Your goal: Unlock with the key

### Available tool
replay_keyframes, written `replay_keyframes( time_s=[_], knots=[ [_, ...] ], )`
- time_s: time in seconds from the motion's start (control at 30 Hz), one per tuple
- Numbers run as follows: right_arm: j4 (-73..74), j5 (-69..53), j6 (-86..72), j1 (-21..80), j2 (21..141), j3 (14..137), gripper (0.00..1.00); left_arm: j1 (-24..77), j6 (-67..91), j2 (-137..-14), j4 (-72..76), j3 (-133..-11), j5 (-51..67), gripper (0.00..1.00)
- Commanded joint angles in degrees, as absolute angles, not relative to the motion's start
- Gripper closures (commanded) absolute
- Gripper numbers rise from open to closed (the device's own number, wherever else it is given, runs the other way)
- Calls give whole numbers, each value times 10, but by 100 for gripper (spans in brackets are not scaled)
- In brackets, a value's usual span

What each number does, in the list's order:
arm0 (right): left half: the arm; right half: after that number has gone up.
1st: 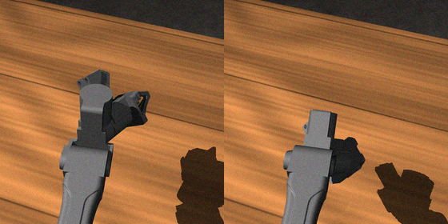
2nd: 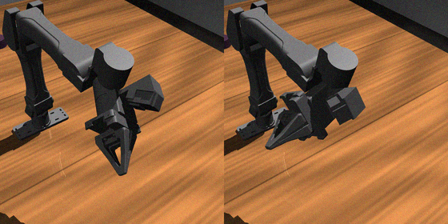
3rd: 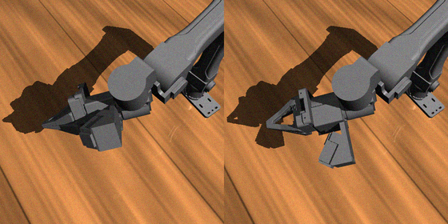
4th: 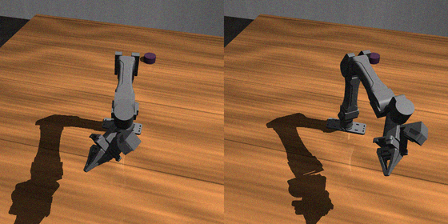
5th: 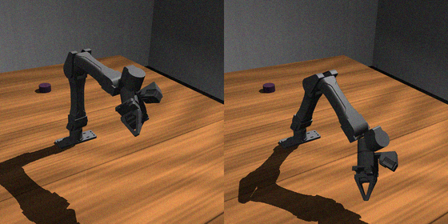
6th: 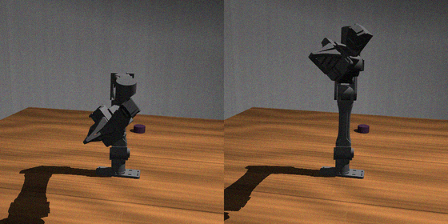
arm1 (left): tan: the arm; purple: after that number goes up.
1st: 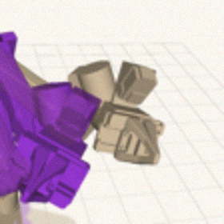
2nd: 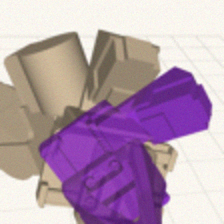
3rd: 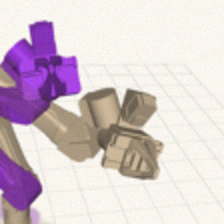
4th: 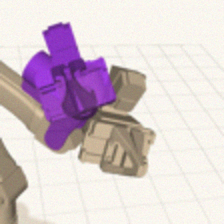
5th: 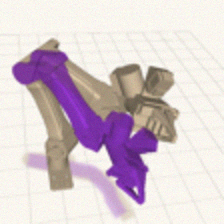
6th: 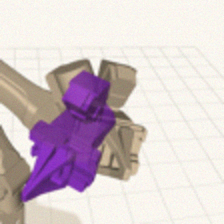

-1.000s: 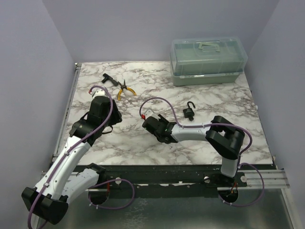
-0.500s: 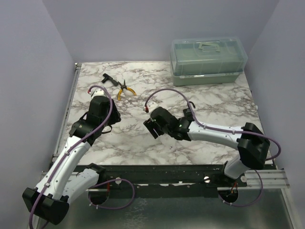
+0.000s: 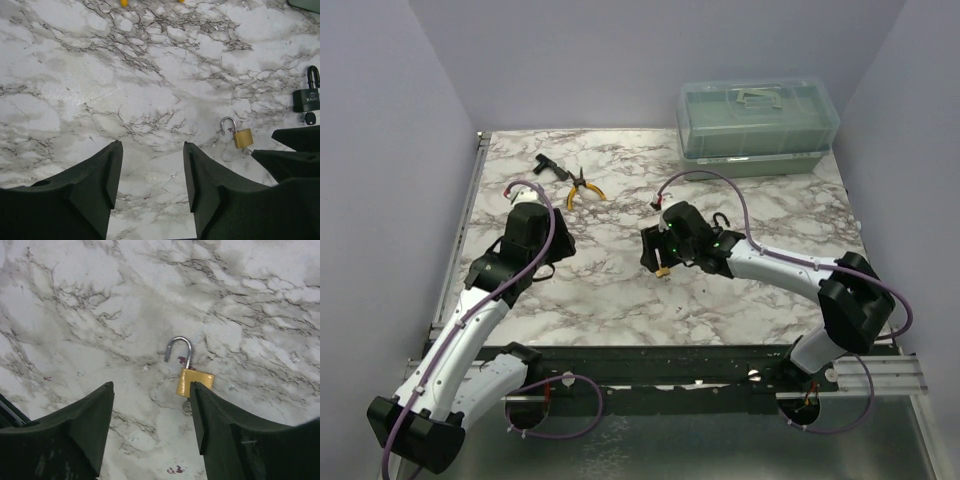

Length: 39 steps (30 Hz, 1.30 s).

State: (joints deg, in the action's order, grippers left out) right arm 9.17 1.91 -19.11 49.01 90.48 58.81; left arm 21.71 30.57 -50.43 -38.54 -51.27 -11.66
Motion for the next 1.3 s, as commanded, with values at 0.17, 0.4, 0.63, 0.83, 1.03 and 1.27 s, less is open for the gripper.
replay_keyframes(
  time_s=[0.17,0.4,0.63,0.83,1.03,1.27],
  knots=[
    [63,-7,-235,426,786,531,0,214,287,-454,-350,-503,-46,18],
    [38,138,-219,425,645,507,0,214,281,-423,-335,-506,-44,12],
    [25,270,-217,425,537,498,0,214,251,-425,-319,-535,-108,11],
    [-16,281,-179,425,446,439,0,214,243,-424,-269,-515,-154,11],
    [-5,305,-192,426,384,391,0,214,240,-413,-252,-478,-153,11],
    [-22,296,-192,426,379,369,0,214,237,-387,-241,-462,-165,11]
  ],
)
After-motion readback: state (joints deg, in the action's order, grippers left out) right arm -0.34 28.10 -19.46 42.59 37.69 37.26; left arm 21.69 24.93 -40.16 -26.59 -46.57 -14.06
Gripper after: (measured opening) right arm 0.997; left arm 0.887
